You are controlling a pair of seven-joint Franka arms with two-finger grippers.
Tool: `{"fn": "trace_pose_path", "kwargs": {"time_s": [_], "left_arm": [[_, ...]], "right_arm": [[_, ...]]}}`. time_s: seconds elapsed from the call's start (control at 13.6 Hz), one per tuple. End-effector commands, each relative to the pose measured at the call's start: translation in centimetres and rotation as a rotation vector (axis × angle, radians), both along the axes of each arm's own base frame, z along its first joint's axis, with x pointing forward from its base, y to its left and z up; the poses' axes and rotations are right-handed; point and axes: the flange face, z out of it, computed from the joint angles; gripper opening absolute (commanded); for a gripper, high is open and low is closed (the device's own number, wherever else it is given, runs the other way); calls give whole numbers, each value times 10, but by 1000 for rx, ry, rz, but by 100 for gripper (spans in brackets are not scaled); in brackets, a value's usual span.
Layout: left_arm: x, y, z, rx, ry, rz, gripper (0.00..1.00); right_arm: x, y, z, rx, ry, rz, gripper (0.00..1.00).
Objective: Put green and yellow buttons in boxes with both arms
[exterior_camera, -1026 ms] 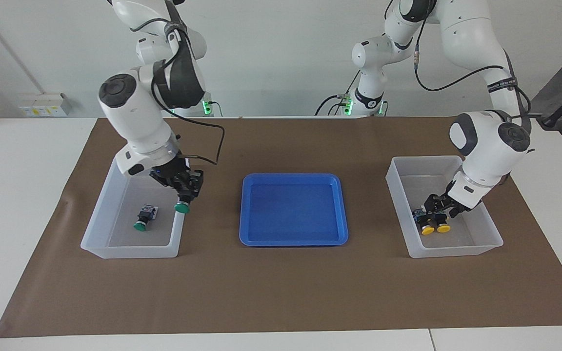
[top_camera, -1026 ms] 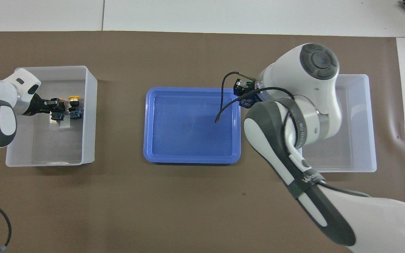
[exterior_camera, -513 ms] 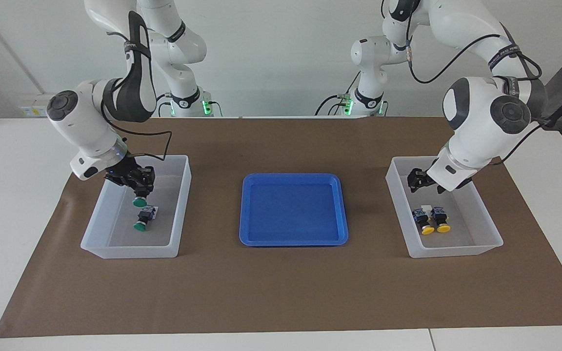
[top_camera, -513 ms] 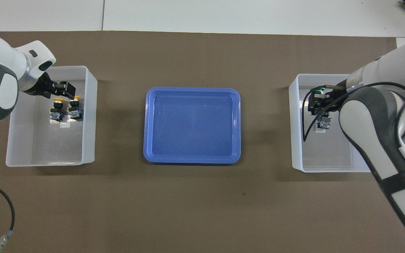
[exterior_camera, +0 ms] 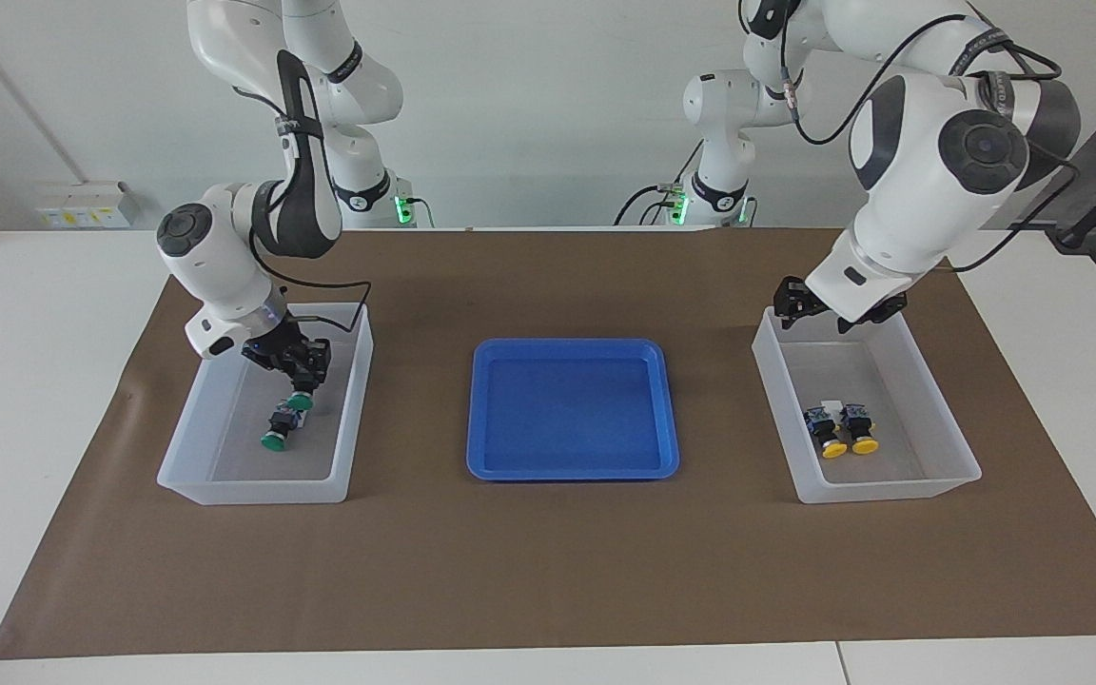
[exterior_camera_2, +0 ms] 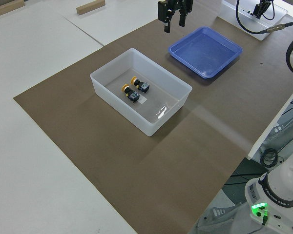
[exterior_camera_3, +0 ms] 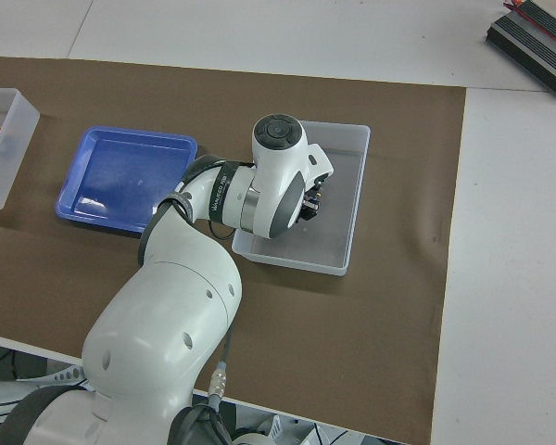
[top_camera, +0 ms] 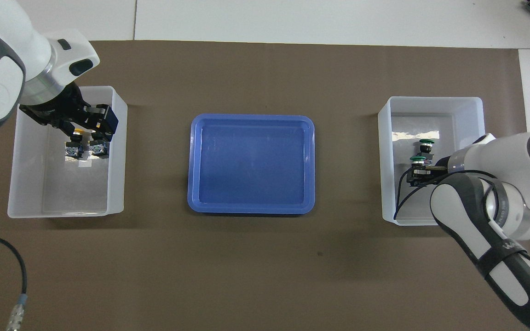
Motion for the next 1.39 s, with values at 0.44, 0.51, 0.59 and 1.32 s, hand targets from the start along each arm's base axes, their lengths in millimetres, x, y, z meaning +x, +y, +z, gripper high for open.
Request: {"fn": "trace_pose_path", "kwargs": {"time_s": [0.44,0.51,0.59,1.32], "left_arm": [[-21,38,11,49,9,45,100],[-21,42,12,44,5,39,100],[-19,47,14,40,-14,47,100],[-25,72,11,12,-146,26,100]], "right_arm": [[39,0,61,-51,-105,40,100],[44,-1,80,-73,-113,59,100],[47,0,99,-79,-116,66,100],[30,-3,294,-163,-10,132,100]]}}
